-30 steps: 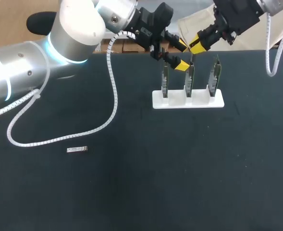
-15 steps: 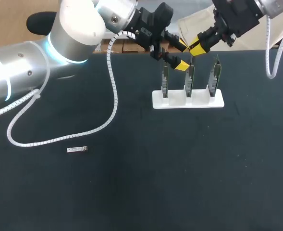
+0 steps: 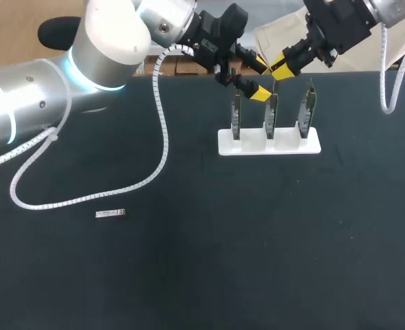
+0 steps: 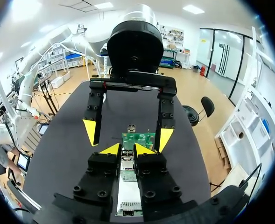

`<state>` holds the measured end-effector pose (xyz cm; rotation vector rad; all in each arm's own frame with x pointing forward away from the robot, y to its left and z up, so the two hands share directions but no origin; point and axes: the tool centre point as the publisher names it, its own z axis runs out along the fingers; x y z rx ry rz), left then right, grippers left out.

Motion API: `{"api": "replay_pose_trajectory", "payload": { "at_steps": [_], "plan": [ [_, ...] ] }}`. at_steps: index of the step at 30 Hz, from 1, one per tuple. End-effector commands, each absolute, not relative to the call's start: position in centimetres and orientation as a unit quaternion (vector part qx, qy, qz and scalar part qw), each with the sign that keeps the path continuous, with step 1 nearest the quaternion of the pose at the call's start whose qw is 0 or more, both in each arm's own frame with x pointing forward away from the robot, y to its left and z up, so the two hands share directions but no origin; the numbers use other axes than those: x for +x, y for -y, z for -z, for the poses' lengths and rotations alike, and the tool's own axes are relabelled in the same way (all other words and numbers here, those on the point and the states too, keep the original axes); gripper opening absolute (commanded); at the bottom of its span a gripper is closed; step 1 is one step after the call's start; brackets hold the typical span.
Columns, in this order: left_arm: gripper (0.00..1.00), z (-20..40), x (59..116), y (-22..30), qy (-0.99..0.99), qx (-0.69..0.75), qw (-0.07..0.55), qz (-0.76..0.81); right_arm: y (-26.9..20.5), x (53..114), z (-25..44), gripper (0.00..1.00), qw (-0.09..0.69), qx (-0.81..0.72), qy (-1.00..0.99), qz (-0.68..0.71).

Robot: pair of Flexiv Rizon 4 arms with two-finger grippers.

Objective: Pick up the optical module with the left hand, and insert it into the network port with the right hand.

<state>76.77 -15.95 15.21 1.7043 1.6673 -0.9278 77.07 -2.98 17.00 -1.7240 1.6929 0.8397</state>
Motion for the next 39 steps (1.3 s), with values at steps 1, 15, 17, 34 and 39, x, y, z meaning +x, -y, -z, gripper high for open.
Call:
{"api": "replay_pose_trajectory", "payload": {
  "at_steps": [1,15,17,34,39],
  "plan": [
    [1.00,-15.3,76.9,16.0,-0.625,0.639,0.284,0.347,2.9,77.2,-16.7,0.00,0.289,-0.645,-0.634,-0.315],
    [1.00,-15.3,76.9,16.0,-0.625,0.639,0.284,0.347,3.2,77.6,-18.0,0.00,0.295,-0.626,-0.640,-0.334],
    [1.00,-15.3,76.9,16.0,-0.625,0.639,0.284,0.347,3.2,77.6,-18.0,0.00,0.294,-0.627,-0.639,-0.334],
    [1.00,-15.3,76.9,16.0,-0.625,0.639,0.284,0.347,2.9,77.5,-17.5,0.00,0.291,-0.636,-0.634,-0.329],
    [1.00,-15.3,76.9,16.0,-0.625,0.639,0.284,0.347,2.9,77.3,-17.3,0.00,0.287,-0.641,-0.633,-0.327]
  ]
}}
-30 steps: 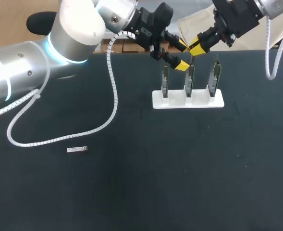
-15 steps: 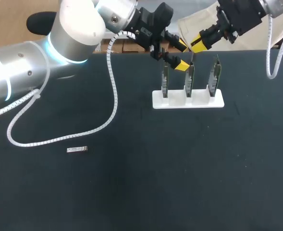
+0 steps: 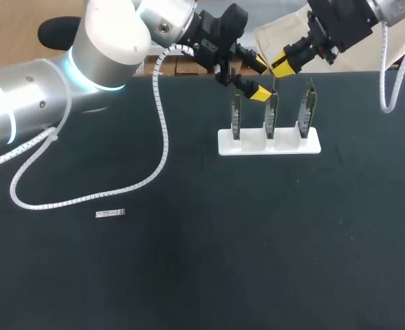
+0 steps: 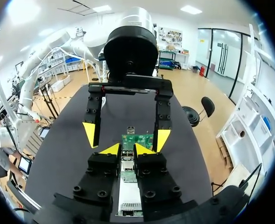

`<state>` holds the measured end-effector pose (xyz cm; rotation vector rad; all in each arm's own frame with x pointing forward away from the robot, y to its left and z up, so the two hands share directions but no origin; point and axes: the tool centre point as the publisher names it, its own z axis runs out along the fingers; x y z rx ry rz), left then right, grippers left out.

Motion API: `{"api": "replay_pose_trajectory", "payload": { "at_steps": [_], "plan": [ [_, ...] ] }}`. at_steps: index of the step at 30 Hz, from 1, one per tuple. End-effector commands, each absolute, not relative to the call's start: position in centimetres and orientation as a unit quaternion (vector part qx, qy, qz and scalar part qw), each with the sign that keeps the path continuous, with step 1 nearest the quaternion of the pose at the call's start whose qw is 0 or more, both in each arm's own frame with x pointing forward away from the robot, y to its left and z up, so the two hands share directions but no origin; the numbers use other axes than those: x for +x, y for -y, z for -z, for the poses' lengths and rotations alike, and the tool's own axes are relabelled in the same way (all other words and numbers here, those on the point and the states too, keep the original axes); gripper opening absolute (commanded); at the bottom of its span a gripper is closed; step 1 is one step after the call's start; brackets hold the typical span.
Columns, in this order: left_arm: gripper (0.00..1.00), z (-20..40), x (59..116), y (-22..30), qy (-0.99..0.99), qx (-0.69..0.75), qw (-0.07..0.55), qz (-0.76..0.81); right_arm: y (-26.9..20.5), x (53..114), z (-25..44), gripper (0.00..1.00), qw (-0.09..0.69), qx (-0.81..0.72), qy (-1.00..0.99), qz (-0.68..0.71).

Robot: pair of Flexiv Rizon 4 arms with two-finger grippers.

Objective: Pick up the optical module with the left hand, and insert it into the network port with the right hand.

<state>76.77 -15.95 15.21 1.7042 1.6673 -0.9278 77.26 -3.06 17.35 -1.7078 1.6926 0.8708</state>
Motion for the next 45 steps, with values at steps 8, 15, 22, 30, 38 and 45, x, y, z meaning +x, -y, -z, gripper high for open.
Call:
{"api": "replay_pose_trajectory", "payload": {
  "at_steps": [8,15,22,30,38,45],
  "plan": [
    [1.00,-15.29,76.94,16.04,-0.625,0.639,0.284,0.347,2.89,77.25,-17.14,0.00,0.286,-0.642,-0.632,-0.326],
    [1.00,-15.29,76.94,16.04,-0.625,0.639,0.284,0.347,2.87,77.31,-17.29,0.00,0.291,-0.641,-0.630,-0.327],
    [1.00,-15.29,76.94,16.04,-0.625,0.639,0.284,0.347,2.91,77.40,-17.29,0.00,0.292,-0.643,-0.629,-0.326],
    [1.00,-15.29,76.94,16.04,-0.625,0.639,0.284,0.347,2.85,77.24,-16.95,0.00,0.289,-0.646,-0.628,-0.322],
    [1.00,-15.29,76.94,16.04,-0.625,0.639,0.284,0.347,2.77,77.20,-16.99,0.00,0.294,-0.644,-0.628,-0.323],
    [1.00,-15.29,76.94,16.04,-0.625,0.639,0.284,0.347,2.89,77.03,-16.87,0.00,0.292,-0.645,-0.629,-0.321]
  ]
}}
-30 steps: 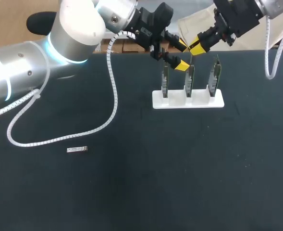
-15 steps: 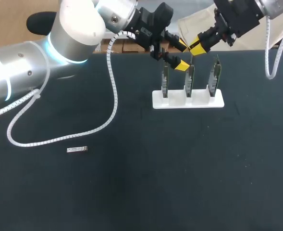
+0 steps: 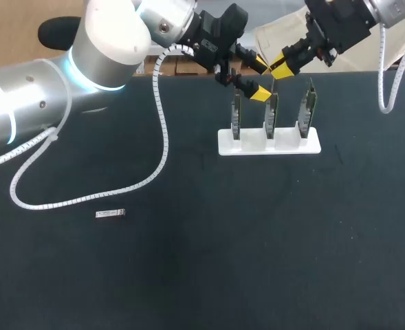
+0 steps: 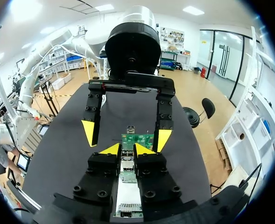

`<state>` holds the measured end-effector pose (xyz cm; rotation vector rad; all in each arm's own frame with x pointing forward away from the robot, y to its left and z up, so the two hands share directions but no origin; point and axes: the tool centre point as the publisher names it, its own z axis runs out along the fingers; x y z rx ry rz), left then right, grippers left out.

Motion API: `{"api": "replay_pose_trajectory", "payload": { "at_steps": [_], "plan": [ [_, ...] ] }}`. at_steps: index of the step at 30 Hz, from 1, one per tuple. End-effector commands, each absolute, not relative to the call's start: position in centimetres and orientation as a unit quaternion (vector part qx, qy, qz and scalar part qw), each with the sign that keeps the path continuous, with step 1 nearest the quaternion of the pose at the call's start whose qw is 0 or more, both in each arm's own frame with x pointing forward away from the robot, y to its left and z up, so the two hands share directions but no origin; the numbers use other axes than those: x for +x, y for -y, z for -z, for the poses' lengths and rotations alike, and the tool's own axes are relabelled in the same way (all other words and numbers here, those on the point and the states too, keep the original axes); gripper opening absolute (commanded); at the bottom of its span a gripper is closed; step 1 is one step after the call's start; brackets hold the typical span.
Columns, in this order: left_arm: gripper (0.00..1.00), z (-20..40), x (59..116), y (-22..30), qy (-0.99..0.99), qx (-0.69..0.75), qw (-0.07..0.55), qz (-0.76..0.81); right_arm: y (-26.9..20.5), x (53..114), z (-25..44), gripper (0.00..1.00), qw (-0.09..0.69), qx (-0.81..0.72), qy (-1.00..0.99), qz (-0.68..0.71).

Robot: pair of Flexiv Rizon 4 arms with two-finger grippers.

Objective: Pick up the optical module with the left hand, and insert it into the network port with the right hand.

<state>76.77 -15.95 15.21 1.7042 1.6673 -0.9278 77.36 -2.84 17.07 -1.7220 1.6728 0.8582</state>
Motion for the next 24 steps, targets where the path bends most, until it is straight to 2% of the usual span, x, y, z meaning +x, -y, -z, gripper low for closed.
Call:
{"api": "replay_pose_trajectory", "payload": {
  "at_steps": [1,24],
  "plan": [
    [1.00,-15.29,76.94,16.04,-0.625,0.639,0.284,0.347,2.94,77.01,-16.77,0.00,0.291,-0.645,-0.630,-0.319],
    [1.00,-15.29,76.94,16.04,-0.625,0.639,0.284,0.347,2.95,77.23,-17.28,0.00,0.301,-0.658,-0.619,-0.305]
  ]
}}
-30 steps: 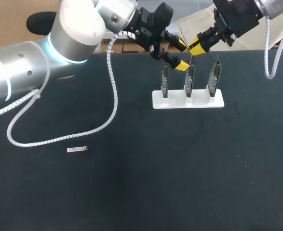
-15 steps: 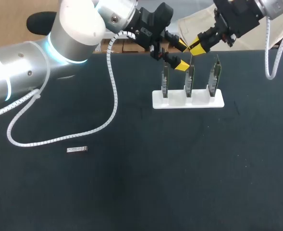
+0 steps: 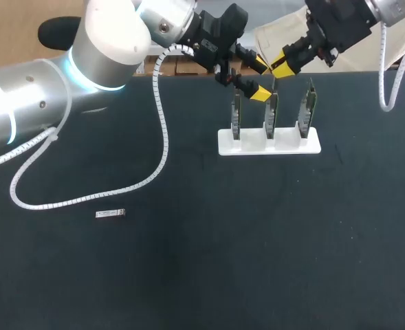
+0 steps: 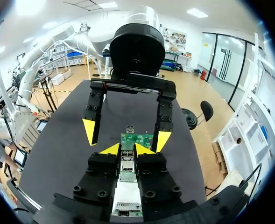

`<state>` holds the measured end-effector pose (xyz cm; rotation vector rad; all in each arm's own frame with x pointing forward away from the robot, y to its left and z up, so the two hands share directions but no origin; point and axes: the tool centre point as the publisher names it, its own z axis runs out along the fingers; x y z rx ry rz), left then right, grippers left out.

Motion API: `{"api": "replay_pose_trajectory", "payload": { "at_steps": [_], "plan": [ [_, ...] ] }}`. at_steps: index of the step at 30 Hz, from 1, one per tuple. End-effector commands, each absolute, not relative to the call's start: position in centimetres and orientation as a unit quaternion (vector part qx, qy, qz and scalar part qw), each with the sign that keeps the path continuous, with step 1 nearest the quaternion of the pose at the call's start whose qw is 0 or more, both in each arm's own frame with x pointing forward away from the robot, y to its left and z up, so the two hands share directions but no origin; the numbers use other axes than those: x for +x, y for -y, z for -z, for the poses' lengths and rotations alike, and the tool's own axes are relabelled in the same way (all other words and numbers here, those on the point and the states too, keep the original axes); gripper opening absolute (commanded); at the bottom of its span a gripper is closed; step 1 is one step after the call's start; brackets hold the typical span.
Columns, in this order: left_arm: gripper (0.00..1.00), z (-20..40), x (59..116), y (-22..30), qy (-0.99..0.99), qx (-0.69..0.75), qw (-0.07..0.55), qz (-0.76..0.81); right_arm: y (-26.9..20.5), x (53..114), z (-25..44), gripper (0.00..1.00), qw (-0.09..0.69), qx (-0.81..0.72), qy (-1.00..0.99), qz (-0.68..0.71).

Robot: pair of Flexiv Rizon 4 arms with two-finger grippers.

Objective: Pick up the optical module with the left hand, and insert it into the network port with the right hand.

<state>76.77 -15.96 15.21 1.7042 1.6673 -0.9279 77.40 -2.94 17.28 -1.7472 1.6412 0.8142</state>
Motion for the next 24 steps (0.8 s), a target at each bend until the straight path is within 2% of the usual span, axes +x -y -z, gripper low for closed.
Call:
{"api": "replay_pose_trajectory", "payload": {
  "at_steps": [1,24],
  "plan": [
    [1.00,-15.29,76.94,16.04,-0.625,0.639,0.284,0.347,2.96,77.25,-17.24,0.00,0.301,-0.658,-0.619,-0.306],
    [1.00,-15.29,76.94,16.04,-0.625,0.639,0.284,0.347,2.90,77.06,-16.46,0.00,0.293,-0.661,-0.621,-0.304]
  ]
}}
